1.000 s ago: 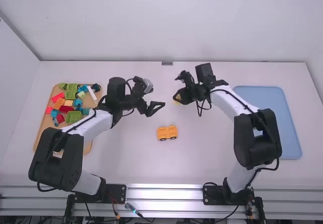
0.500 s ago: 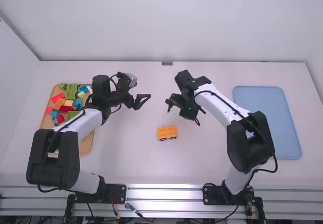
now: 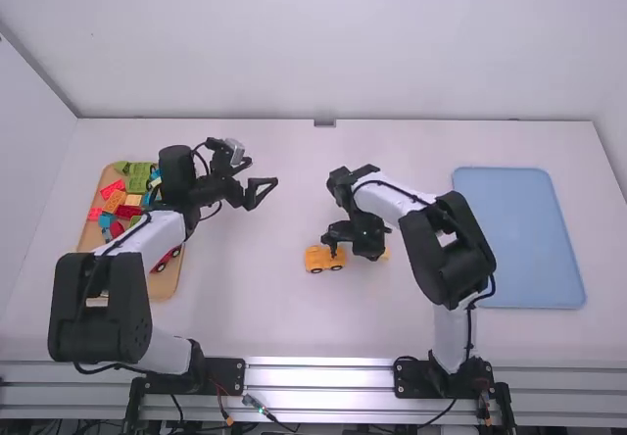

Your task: Assemble lego blocks to make yellow taxi

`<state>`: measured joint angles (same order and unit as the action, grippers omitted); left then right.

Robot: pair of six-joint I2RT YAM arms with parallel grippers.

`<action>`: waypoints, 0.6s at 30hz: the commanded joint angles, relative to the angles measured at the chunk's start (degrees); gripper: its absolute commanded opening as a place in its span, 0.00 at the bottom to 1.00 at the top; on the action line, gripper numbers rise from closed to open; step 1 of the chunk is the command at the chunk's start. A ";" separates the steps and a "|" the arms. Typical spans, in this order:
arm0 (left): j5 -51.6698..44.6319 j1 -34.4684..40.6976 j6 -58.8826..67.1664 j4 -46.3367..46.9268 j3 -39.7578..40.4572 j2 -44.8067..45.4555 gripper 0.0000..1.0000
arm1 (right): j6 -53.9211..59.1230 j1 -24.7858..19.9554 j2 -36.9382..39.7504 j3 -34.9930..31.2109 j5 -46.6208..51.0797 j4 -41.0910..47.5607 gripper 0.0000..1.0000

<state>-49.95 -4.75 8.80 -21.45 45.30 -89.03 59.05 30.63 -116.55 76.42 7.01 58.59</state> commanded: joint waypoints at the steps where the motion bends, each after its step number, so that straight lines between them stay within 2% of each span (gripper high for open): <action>1: -1.66 0.22 -0.20 -0.24 -0.59 -0.24 0.99 | 4.31 -1.20 -0.04 -0.02 -5.44 0.48 0.00; 11: -1.68 0.24 -0.22 -0.68 -0.59 -0.24 0.99 | 5.86 -4.04 -0.09 -0.90 -9.99 -1.44 0.00; 18: -1.70 0.24 -0.42 -0.66 -0.57 -0.24 0.99 | 5.64 -2.67 -0.09 -4.13 -6.95 -4.37 0.00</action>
<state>-50.39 -4.64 8.71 -21.89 45.30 -89.03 64.07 27.11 -116.55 73.10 -0.49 54.02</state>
